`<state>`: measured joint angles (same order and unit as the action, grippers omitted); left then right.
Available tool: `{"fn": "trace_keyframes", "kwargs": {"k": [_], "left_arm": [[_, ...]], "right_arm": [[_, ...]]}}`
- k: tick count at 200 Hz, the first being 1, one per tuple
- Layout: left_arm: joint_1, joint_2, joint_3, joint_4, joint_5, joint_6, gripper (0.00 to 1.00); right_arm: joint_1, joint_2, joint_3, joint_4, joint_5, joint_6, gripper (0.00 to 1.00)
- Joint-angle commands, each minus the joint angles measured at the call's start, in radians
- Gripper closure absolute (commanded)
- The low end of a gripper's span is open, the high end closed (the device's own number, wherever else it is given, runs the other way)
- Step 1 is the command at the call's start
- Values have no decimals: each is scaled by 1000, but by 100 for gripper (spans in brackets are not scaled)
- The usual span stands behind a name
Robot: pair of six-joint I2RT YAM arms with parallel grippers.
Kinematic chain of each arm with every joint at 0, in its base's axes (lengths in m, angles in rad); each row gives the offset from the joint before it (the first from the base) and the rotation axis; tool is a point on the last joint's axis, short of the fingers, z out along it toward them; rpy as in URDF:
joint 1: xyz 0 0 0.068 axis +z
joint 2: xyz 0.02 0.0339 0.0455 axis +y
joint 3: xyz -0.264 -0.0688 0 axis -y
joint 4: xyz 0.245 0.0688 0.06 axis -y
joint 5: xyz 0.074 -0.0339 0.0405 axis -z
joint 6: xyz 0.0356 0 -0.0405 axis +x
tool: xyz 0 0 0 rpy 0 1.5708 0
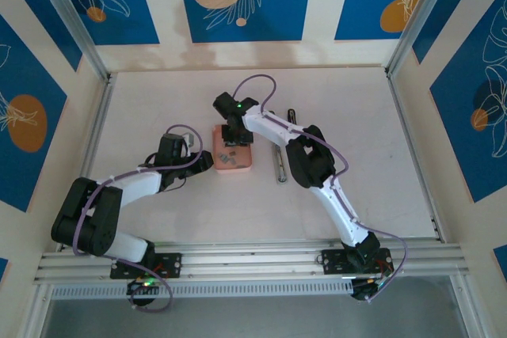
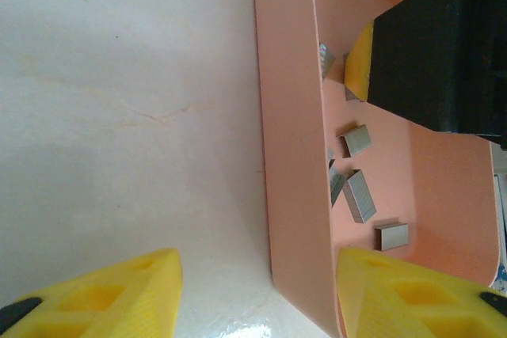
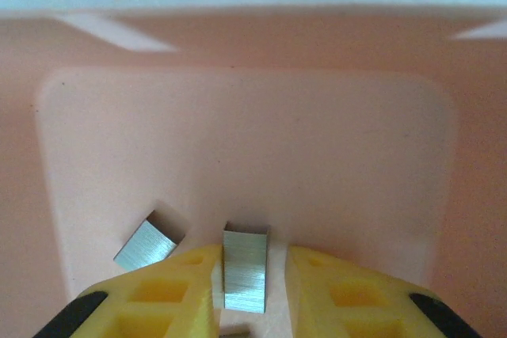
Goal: Load the staples into the stapler
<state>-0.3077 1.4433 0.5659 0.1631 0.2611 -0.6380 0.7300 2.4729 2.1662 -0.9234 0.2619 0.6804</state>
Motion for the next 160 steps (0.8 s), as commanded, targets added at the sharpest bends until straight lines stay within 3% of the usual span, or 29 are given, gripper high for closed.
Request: {"fn": "trace_keyframes", "kwargs": {"k": [1, 57, 99, 127, 160], "left_arm": [[13, 6, 20, -4, 14, 10, 46], [13, -4, 31, -27, 9, 29, 46], [12, -44, 51, -72, -2, 68, 45], [11, -94, 60, -95, -10, 109, 45], [-7, -151, 55, -81, -12, 162, 45]], "right_arm": [[0, 62, 26, -16, 17, -23, 73], [13, 78, 59, -25, 32, -44, 81], [26, -14, 43, 10, 74, -65, 82], [32, -155, -66, 77, 109, -82, 83], [43, -388, -333, 182, 128, -59, 83]]}}
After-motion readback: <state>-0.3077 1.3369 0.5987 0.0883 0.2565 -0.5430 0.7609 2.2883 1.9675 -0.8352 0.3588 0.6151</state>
